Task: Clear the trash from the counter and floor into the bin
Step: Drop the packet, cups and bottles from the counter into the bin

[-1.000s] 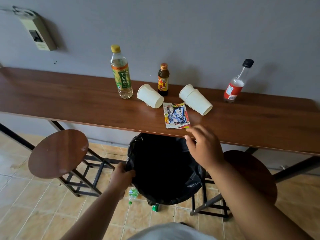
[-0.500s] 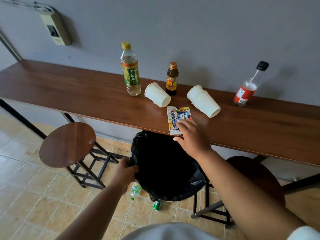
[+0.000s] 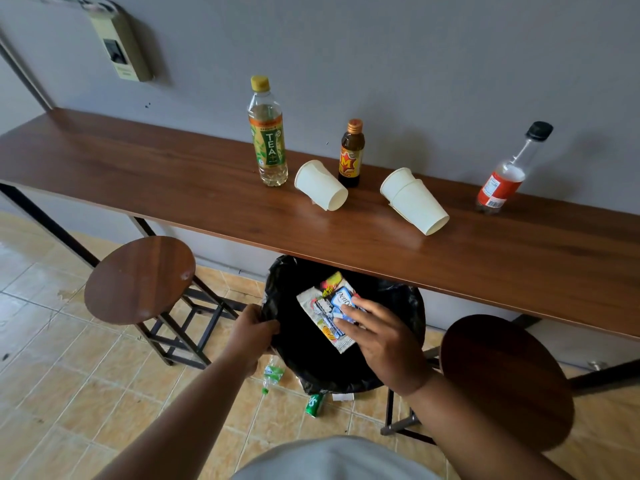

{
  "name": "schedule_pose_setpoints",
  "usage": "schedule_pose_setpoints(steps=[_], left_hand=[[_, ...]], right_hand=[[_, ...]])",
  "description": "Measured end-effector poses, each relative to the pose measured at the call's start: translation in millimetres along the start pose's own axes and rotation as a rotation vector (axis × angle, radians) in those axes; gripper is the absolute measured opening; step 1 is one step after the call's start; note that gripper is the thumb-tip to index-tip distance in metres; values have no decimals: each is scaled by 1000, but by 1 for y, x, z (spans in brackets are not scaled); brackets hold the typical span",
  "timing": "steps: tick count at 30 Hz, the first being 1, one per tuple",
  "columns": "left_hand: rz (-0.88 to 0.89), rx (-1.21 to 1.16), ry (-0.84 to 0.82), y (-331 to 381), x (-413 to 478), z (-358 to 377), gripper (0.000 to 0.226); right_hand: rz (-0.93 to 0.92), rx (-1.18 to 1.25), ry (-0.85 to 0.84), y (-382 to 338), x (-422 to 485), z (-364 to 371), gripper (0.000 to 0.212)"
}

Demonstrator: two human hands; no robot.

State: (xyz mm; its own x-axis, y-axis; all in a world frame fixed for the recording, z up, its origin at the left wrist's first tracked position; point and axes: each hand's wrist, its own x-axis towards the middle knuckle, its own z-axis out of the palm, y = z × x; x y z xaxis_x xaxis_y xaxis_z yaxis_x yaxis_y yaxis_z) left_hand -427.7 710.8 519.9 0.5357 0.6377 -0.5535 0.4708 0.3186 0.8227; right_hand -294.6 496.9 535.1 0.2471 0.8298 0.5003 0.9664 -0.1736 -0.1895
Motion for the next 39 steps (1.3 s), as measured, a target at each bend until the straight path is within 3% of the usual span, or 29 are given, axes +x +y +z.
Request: schedule_pose_setpoints(steps=[3,14,16,19,22,24,26,29,33,36,39], left_hand=[[-6,1,-20,0,0,2,32],[-5,-28,-31,3,-3,3,31],[-5,-39,-41,4,-3,3,31],[-4,-53,-43,3,-3,3,31],[5,-59,-35,3,-5,5,31],[5,-61,-26,3,-6,6,30],[5,-63,-29,4,-8,7,31],[9,-67,-36,3,-11,9,31],[13,-65,-34,2,-12,10,31],[17,-66,-35,3,-14,11,30],[12,-67,-31,4,-14,12,29]], right_hand=[[28,33,-43,4,-6,9,45],[184,119,-294,13,3,3,47],[174,128,-229,16,11,-7,42],[178,88,96,28,39,-31,26],[328,-120,372,60,73,-58,24],[529,-226,336,88,94,-69,44],[750,-265,132,113,108,-74,71],[916,-206,-44,131,118,-74,70],[908,-77,74,127,110,-75,51],[843,148,231,99,94,-80,56],[722,312,207,49,63,-79,60]])
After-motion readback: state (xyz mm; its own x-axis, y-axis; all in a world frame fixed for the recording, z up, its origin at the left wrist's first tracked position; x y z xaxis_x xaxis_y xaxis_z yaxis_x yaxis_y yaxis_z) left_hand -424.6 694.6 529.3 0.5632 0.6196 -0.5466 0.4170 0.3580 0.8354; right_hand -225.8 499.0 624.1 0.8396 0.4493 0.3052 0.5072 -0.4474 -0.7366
